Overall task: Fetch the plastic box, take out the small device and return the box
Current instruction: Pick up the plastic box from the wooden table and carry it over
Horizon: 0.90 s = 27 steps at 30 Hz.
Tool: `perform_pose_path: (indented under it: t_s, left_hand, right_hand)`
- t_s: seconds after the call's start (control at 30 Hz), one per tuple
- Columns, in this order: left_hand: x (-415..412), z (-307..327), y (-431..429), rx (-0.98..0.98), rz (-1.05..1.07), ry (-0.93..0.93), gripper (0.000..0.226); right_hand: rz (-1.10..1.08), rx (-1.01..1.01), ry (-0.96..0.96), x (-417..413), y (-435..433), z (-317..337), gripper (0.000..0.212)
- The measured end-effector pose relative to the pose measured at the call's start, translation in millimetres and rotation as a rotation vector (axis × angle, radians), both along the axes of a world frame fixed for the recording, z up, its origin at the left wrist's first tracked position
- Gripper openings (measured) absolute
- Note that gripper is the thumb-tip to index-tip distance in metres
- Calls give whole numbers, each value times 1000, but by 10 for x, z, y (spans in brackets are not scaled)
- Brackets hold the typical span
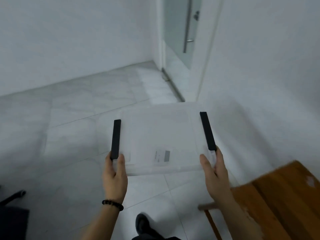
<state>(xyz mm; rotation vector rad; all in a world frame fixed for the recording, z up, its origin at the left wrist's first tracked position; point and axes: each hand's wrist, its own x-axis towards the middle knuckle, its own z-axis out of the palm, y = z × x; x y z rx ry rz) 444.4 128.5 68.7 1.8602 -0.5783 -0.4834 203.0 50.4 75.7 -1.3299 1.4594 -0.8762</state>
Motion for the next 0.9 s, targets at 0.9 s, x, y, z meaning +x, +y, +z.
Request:
perform_pose_path:
  t_s: [0.9]
  left_hand:
    - [6471, 52, -1095, -38, 744, -31, 33]
  right_hand:
    - [779, 47, -16, 7836, -2654, -28, 48]
